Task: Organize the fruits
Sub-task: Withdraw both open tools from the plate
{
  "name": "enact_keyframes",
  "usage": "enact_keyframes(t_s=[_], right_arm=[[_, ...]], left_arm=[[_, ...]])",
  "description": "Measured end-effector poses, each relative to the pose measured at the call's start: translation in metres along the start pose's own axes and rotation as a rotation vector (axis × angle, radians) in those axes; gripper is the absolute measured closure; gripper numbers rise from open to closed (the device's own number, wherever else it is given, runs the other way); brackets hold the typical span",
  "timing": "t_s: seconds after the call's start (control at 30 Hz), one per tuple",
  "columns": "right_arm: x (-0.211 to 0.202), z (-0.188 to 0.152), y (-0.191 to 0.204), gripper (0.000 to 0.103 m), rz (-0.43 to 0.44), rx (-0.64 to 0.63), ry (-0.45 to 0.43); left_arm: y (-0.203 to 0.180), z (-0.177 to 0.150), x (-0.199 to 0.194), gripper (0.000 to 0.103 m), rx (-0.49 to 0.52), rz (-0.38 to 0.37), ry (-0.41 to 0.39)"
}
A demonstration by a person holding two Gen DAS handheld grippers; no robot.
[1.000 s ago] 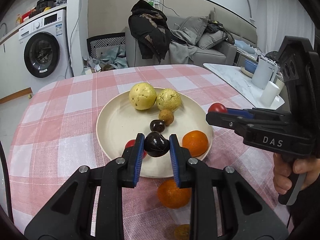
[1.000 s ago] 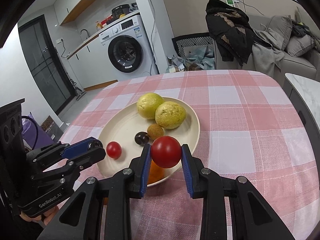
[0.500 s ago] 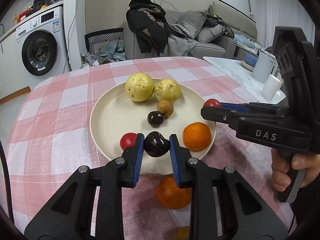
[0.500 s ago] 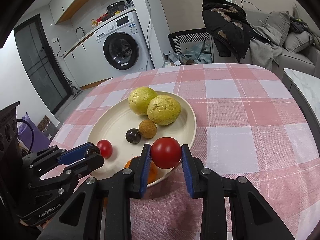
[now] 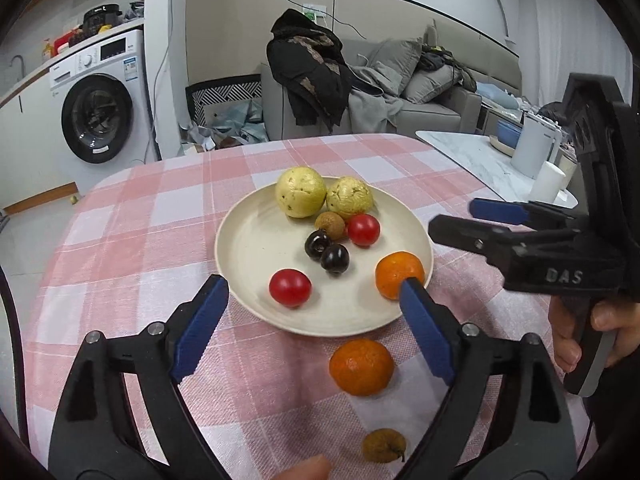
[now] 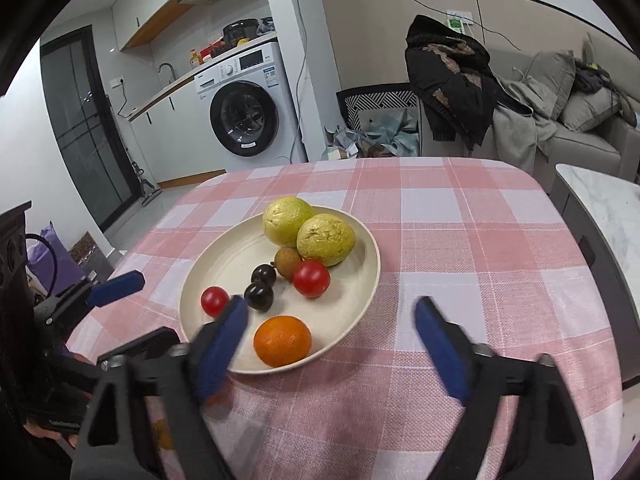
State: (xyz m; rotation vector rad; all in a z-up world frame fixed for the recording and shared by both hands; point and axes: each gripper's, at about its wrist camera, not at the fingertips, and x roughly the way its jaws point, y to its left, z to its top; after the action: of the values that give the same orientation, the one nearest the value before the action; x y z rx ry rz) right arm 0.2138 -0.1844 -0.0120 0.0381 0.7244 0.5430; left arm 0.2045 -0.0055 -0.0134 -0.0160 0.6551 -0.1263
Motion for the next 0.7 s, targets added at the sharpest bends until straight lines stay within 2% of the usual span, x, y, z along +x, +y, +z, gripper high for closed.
enact_keyframes(t_s=[0.03, 0.07, 0.13, 0.33, 0.7], right_arm=[[-0.005, -0.001, 0.001, 0.000, 0.010, -0.008, -0.017], [-0.008, -0.002, 0.001, 0.000, 0.012, -0.014, -0.031], [-0.014, -0.004, 0.003, 0.000, 0.010, -0.026, -0.042], [-0.024, -0.008, 0.006, 0.000, 0.062, -0.019, -0.021], [-0.038, -0.028, 0.018, 0.000, 0.046, -0.071, 0.011]], left_arm=[[0.001, -0.001, -0.004, 0.015, 0.004, -0.003, 0.003], [0.001, -0.003, -0.009, 0.012, 0.008, -0.004, 0.011], [0.003, -0.008, -0.017, 0.001, 0.003, -0.003, 0.014], [0.005, -0.025, -0.045, 0.001, 0.007, -0.003, -0.002], [0.007, -0.041, -0.069, 0.001, -0.005, 0.015, 0.007]])
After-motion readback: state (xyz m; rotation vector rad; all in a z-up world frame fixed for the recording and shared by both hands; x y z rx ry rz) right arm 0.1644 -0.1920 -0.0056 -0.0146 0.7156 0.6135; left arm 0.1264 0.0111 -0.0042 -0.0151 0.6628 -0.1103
